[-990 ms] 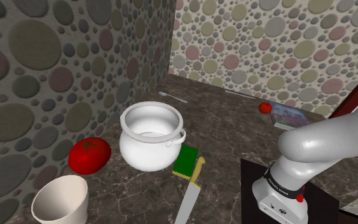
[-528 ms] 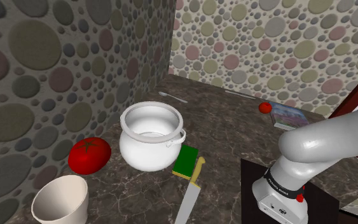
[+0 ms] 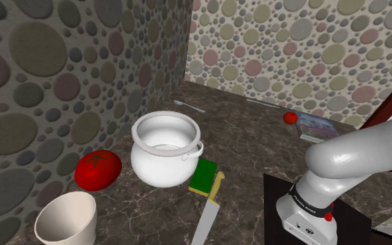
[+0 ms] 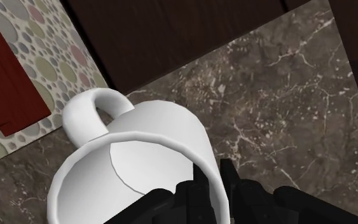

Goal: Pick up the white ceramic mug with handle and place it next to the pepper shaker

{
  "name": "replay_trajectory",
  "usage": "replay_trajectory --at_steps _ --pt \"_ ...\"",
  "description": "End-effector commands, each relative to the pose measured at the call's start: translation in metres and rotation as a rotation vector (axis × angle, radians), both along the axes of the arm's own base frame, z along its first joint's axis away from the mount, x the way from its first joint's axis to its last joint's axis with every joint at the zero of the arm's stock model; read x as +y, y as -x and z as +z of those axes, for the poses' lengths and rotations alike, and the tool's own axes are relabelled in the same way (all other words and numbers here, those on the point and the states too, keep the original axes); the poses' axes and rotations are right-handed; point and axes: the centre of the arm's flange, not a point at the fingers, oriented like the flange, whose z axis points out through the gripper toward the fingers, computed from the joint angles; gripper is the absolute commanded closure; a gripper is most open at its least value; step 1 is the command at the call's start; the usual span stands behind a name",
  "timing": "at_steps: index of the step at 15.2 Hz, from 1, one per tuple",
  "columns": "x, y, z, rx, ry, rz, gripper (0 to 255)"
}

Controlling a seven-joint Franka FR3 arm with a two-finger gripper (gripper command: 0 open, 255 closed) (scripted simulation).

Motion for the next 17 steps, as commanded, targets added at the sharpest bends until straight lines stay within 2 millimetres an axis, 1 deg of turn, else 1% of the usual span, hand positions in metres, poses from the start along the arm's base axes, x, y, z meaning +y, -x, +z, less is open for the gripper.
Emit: replay_trajectory --at_steps 1,15,17 --pt "0.001 0.000 -0.011 0.000 0.001 0.000 255" --pt "0.001 0.000 -0.084 0.000 0.001 0.000 255" --pt "0.001 0.000 -0.084 0.000 0.001 0.000 255"
